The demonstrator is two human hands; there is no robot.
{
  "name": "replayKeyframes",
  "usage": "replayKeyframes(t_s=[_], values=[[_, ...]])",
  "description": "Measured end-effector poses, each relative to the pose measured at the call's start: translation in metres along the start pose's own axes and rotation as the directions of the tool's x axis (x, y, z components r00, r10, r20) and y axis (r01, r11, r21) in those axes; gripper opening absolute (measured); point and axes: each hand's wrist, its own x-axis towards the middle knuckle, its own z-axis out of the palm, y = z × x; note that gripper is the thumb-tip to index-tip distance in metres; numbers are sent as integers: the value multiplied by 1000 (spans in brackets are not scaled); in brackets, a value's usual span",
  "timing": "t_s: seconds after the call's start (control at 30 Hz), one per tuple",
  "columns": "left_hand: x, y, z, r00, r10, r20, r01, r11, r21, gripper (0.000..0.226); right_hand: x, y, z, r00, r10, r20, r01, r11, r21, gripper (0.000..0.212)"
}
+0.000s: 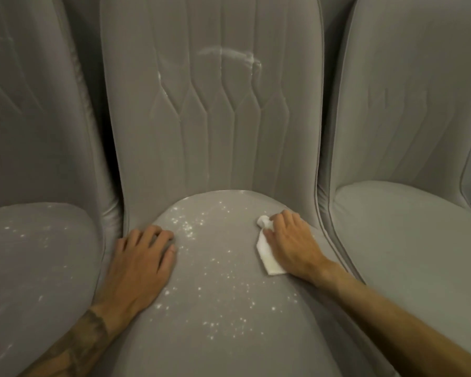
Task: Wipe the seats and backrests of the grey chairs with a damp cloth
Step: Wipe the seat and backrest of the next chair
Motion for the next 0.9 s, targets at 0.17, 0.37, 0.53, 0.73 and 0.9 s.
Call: replayKeyframes(t_s=[0.17,0.37,0.53,0.73,0.9], values=[[-1,-5,10,995,30,-96,-32,999,-24,31,19,-20,-2,932,362,-20,-359,915,-183,23],[-1,-5,12,997,14,-73,-14,1000,-7,37,29,-29,6,998,41,50,-43,998,41,31],[-1,-3,9,999,-23,-34,22,1000,-10,38,41,11,-1,969,247,-12,-246,959,-138,29],[-1,2,3,998,-55,2,55,998,-18,41,24,-42,3,997,-5,79,-1,998,64,36],[-4,-5,1,999,-14,29,15,999,-40,39,19,-22,-8,994,-111,-24,106,983,-153,31]])
